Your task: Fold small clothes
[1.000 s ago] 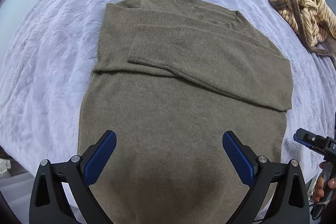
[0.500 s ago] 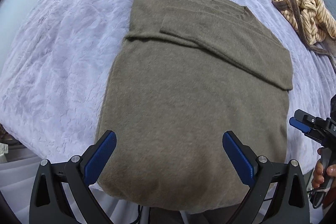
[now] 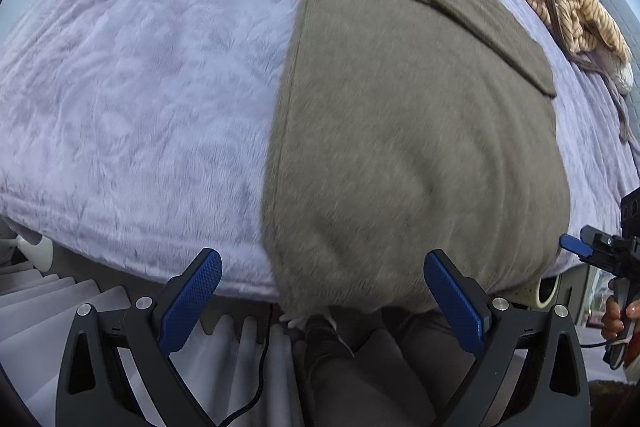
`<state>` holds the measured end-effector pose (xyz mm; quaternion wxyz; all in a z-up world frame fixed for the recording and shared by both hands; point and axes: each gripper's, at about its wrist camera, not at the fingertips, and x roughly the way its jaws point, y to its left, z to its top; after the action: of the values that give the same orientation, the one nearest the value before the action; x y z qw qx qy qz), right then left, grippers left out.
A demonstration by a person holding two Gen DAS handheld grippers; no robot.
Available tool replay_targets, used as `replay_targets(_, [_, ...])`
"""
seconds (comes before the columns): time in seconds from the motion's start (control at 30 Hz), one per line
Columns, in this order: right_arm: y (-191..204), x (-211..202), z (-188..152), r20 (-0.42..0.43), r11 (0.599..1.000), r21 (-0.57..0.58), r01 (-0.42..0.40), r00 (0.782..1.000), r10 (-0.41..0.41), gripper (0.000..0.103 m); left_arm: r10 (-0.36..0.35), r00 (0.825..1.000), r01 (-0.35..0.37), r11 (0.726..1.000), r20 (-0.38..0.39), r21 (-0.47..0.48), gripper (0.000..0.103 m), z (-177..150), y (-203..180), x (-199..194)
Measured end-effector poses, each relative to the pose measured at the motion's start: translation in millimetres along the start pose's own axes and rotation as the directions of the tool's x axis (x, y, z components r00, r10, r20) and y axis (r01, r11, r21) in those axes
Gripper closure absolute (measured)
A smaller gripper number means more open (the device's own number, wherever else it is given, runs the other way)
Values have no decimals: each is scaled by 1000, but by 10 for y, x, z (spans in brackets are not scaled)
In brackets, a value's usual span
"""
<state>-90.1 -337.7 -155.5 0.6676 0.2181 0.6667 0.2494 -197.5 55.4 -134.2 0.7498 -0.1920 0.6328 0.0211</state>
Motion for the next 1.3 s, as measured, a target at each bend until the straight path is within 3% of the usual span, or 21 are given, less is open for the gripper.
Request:
replay_targets(0.17, [-251, 22, -344, -20, 997, 23, 74, 997, -73, 30, -63, 998, 64, 998, -26, 14, 2, -131, 1, 213])
replay_targets(0.3, [-437, 177, -412, -32, 995, 41, 95, 995, -93, 30, -118, 992, 119, 992, -36, 30, 2, -114, -95, 324])
replay_targets(0.47, [-508, 471, -420, -89, 994, 4, 112, 990, -111, 30, -121, 991, 124, 991, -58, 54, 2, -96, -207, 481])
replay_targets(0.63, [-486, 560, -402, -89, 997, 26, 69, 994, -66, 30, -123, 989, 127, 991, -84, 44, 3, -146, -251, 641])
replay_targets(0.67, [-486, 549, -404, -89, 998, 47, 49, 995, -45, 35, -128, 989, 132, 990, -80, 40, 7, -150, -257, 646])
replay_targets(0.7, [-487, 528, -410, -89, 997, 69, 27, 996, -21, 43, -138, 987, 141, 990, -78, 31, 19, -154, -263, 646])
replay_targets(0.77, [-488, 477, -430, -88, 996, 92, 12, 996, -4, 85, -166, 983, 167, 986, -81, 12, 42, -176, -199, 630])
replay_targets(0.83, [-457, 407, -463, -73, 995, 100, -28, 997, 36, 91, -232, 969, 233, 973, -88, 0, 78, -193, -151, 583])
replay_targets(0.97, [-345, 230, -547, -25, 988, 103, -119, 992, 122, 92, -299, 952, 300, 954, -58, 8, 81, -232, -115, 387])
replay_targets(1.13, [-287, 39, -591, 53, 969, 128, -211, 977, 206, 92, -396, 918, 397, 918, 17, -24, 81, -173, -82, 115])
replay_targets(1.3, [-181, -124, -586, 119, 948, 132, -290, 954, 275, 92, -460, 885, 461, 887, 67, 8, 81, 9, -139, -166])
